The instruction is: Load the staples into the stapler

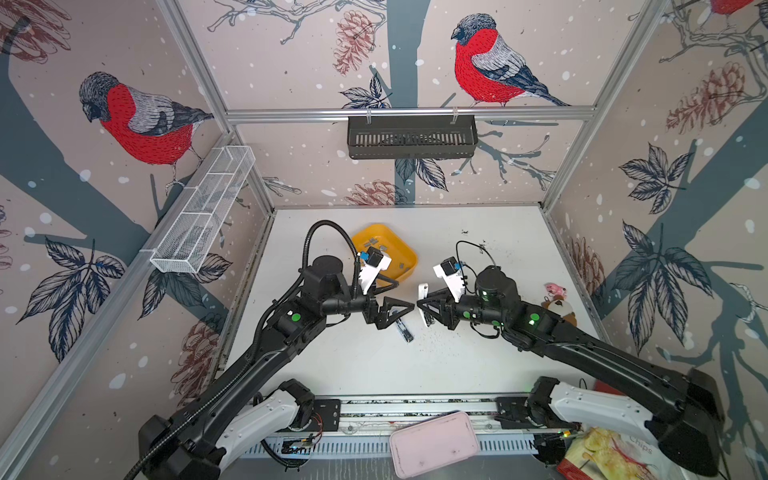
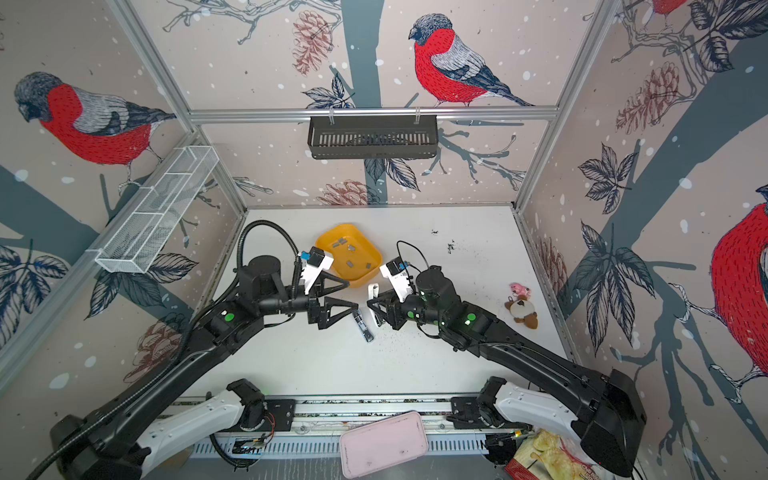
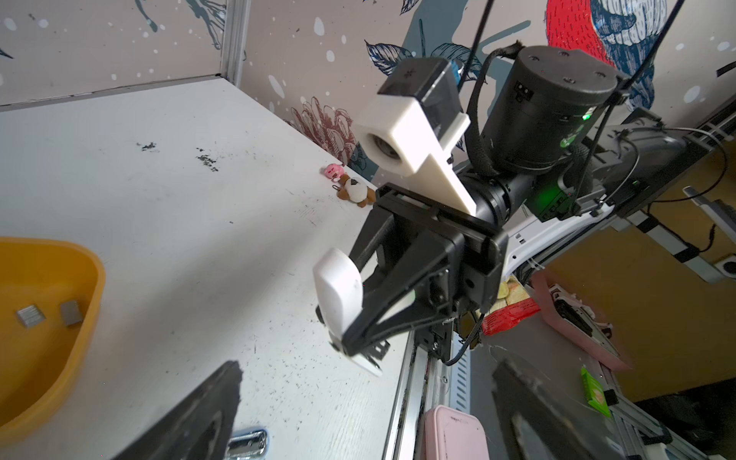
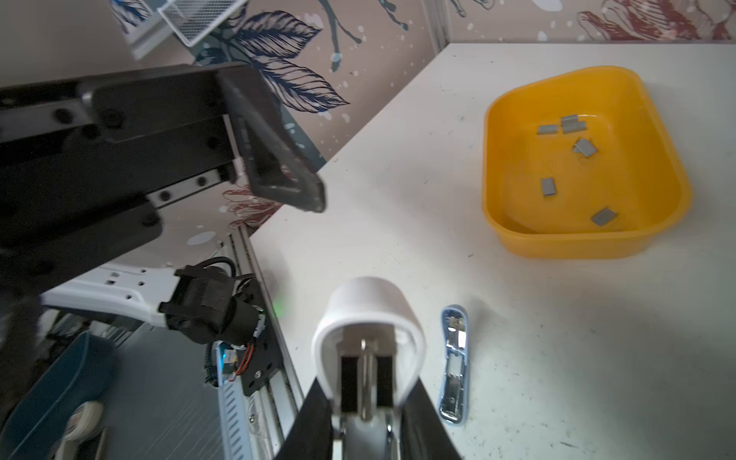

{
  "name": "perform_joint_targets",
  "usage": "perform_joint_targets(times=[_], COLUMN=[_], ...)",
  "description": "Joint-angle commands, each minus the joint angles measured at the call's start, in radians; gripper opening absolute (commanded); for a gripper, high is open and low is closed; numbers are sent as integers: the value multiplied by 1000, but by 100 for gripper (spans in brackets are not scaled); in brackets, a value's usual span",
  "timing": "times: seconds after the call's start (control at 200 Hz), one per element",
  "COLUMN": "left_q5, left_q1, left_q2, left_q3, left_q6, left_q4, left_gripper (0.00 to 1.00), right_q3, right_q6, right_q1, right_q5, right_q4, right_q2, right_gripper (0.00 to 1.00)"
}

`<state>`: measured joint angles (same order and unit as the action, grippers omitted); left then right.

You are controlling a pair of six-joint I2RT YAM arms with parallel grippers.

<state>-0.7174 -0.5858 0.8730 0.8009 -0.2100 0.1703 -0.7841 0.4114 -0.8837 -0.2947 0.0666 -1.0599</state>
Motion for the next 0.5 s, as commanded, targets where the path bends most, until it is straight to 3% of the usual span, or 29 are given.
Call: perform_joint_targets(times=[0.0,0.14,0.285,0.495], left_q5=[115,142,163,213], left_q1=[0,1,0,0], left_q2=[-92,-201,-283,-299], left_q3=[-46,-96,-159,-175], left_q6=[49,67,70,96], left_q4=[53,84,72,68], left_gripper=[98,98,98,98], right_q3=[-33,-63,-69,-43], right_q6=[-26,-12,-18,13], right_q1=[-33,-68,-71,-75], right_q5=[204,312,352,405], right_q4=[87,134,183,185], right_q2=[-51,-129,-189,-289], right_gripper=[11,11,11,11])
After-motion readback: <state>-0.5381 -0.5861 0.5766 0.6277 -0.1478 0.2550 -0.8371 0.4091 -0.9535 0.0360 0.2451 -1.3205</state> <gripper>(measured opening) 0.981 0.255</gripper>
